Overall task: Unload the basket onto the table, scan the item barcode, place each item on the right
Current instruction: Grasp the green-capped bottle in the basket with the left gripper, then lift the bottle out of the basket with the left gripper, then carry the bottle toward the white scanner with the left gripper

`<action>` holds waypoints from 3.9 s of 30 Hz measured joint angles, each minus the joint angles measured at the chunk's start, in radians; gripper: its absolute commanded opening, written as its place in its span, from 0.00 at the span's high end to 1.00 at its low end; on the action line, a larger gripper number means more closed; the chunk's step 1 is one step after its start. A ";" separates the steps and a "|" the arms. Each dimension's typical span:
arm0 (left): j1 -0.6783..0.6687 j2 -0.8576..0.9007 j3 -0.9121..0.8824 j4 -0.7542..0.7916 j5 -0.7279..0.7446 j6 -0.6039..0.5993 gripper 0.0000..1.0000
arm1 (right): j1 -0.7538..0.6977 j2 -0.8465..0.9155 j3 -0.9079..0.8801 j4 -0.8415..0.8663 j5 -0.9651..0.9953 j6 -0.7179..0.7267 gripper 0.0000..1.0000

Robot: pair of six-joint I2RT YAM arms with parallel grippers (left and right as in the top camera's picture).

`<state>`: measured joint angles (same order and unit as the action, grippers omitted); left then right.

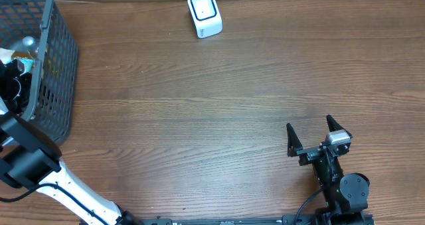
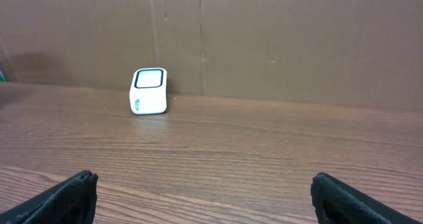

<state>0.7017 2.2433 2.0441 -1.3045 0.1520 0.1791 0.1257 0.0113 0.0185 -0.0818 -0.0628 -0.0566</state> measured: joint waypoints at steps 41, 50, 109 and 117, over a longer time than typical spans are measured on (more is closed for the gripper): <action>-0.372 -0.388 0.544 -0.238 -0.012 -0.331 0.56 | 0.000 0.000 0.000 0.000 0.000 0.000 0.00; -0.497 -0.388 0.544 -0.275 -0.042 -0.331 0.57 | 0.000 0.000 0.000 0.000 0.000 0.001 0.00; -1.056 -0.400 -0.500 0.272 -0.390 -0.679 0.54 | 0.000 0.000 0.000 0.000 0.000 0.001 0.00; -1.056 -0.400 -0.541 0.307 -0.393 -0.690 0.53 | 0.000 0.000 0.000 0.000 0.000 0.000 0.00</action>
<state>-0.3538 1.8435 1.5028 -0.9977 -0.2405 -0.5114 0.1257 0.0113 0.0185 -0.0818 -0.0624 -0.0563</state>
